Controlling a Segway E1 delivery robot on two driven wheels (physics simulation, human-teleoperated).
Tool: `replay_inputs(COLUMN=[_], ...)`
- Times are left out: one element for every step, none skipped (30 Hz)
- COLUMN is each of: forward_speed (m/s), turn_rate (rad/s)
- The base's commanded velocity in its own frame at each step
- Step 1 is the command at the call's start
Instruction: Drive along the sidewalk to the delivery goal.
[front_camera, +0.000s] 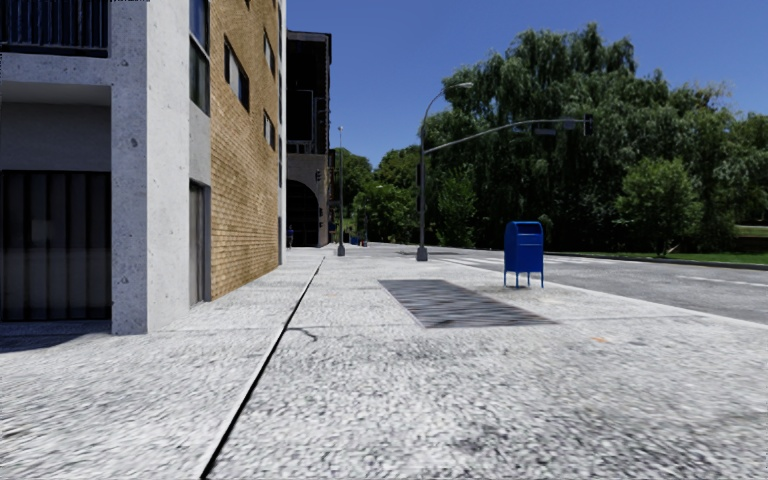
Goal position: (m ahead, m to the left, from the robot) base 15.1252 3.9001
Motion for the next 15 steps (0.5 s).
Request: replay_inputs(forward_speed=[2.0,2.0,2.0,2.0,2.0,2.0,2.0,2.0,2.0,2.0,2.0,2.0,2.0,2.0,2.0], turn_rate=[0.21,0.21,0.21,0.21,0.21,0.21,0.21,0.21,0.21,0.21,0.21,0.21,0.21,0.21,0.21])
